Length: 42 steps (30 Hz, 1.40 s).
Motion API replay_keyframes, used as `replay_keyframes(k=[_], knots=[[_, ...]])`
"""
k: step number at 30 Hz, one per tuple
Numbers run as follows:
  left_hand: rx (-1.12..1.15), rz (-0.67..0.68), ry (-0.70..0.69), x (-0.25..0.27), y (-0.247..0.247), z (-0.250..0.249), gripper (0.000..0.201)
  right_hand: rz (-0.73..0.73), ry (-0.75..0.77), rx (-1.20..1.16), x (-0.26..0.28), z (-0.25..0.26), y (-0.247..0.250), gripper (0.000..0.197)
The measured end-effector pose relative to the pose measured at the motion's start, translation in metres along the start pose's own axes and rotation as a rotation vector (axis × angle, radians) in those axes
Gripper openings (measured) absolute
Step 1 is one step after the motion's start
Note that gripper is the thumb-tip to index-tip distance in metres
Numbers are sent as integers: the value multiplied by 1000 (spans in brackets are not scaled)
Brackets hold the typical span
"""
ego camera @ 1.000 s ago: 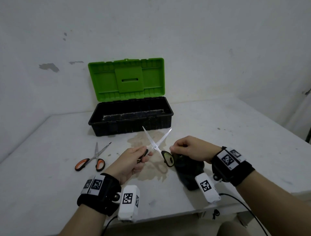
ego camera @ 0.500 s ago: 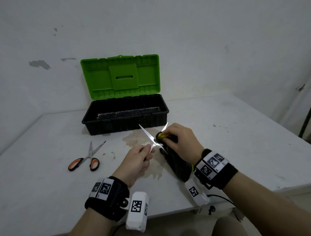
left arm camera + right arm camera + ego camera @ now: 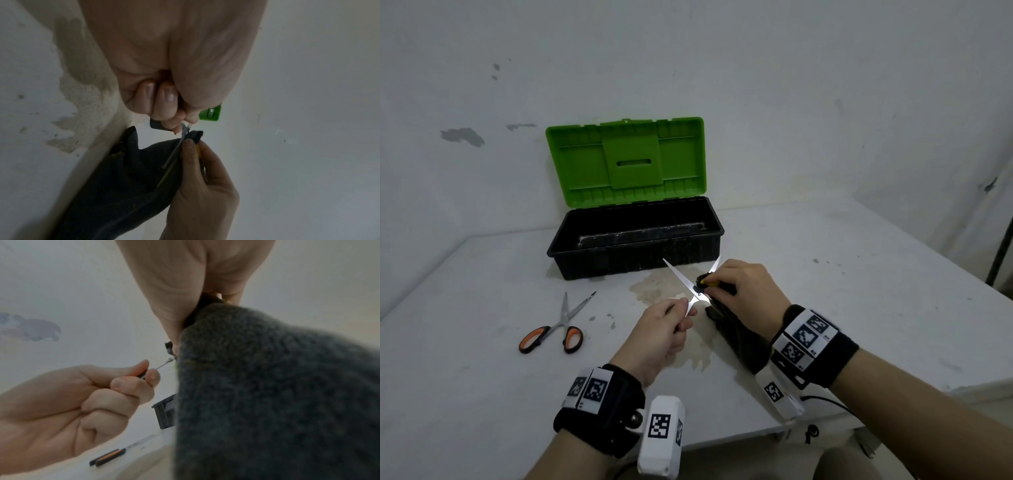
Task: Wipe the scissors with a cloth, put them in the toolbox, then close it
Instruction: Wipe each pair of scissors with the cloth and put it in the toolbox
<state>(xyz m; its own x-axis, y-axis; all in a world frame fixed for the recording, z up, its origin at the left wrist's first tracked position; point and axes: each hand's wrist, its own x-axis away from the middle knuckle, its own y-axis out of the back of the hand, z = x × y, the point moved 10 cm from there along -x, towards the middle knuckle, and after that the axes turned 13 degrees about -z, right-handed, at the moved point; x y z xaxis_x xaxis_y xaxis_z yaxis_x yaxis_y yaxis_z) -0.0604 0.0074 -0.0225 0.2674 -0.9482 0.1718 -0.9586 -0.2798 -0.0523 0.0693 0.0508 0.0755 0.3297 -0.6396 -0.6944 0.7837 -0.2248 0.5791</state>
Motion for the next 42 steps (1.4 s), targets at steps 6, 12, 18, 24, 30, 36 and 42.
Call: replay_keyframes(k=[6,12,18,24,30,36,42], knots=[[-25,21,64,5,3,7,28,-46,-144,90,-16,-30,16,13],[-52,-2,31,3,3,4,29,-9,24,-24,-6,0,16,10],[-87,33,-30,5,-2,-8,29,-22,55,-76,3,3,9,13],[-88,10,18,5,2,1,29,-101,-149,32,-15,-34,24,12],[-85,3,-7,7,-4,-4,29,-43,-96,-71,-5,-14,17,18],[-108,19,-29,10,-7,-12,28,-35,-2,-90,3,-9,9,14],[-105,19,0,11,-2,-2,29,-91,-155,12,-15,-42,29,8]])
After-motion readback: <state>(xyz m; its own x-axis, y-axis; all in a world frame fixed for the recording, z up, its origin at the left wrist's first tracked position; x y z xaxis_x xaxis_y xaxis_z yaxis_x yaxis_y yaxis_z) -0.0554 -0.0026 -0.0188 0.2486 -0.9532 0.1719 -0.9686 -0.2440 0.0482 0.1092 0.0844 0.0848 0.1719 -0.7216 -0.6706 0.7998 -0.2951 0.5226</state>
